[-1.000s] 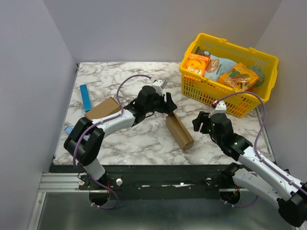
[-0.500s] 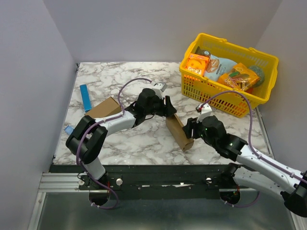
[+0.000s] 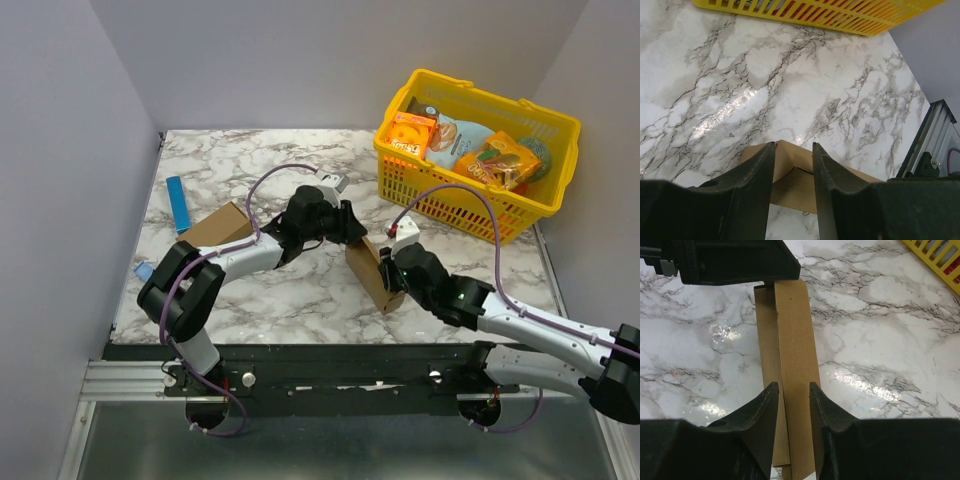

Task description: Fold the paper box

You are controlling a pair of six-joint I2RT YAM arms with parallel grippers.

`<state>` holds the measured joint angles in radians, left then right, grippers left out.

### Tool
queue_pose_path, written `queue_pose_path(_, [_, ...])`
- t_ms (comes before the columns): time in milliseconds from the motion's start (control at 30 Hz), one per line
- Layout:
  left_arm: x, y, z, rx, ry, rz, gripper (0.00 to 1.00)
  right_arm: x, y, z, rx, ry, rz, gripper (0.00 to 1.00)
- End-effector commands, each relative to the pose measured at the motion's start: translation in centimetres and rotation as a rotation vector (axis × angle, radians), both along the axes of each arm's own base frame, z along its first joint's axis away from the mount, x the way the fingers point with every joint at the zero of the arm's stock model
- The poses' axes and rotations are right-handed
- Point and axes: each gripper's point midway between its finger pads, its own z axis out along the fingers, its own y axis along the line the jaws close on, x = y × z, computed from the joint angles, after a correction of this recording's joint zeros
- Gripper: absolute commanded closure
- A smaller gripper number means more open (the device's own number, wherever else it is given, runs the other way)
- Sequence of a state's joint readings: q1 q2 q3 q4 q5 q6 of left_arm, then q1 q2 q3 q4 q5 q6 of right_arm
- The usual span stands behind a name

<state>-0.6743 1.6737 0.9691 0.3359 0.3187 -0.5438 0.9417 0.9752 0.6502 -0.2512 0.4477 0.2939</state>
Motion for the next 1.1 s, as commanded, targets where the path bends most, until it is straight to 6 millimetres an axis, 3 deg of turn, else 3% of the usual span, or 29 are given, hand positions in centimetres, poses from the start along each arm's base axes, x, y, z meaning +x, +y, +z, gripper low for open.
queue_pose_path(0, [-0.7,0.4,-2.1,0.029,0.034,-0.015,0.59,0.4,-0.4,0.5,-0.071,-0.03,-0.034,0.64])
queue_pose_path(233, [-1.0,1.0,-3.1,0.049,0.046,-0.001,0.71,-0.3,0.6,-0.8,-0.151,-0.016,-0.003,0.67])
queue_pose_path(1067, [-1.6,4.9,-9.1,0.229,0.055,0.084,0.72,-1.1,1.2,-5.1,-0.246,0.111,-0.062,0.67])
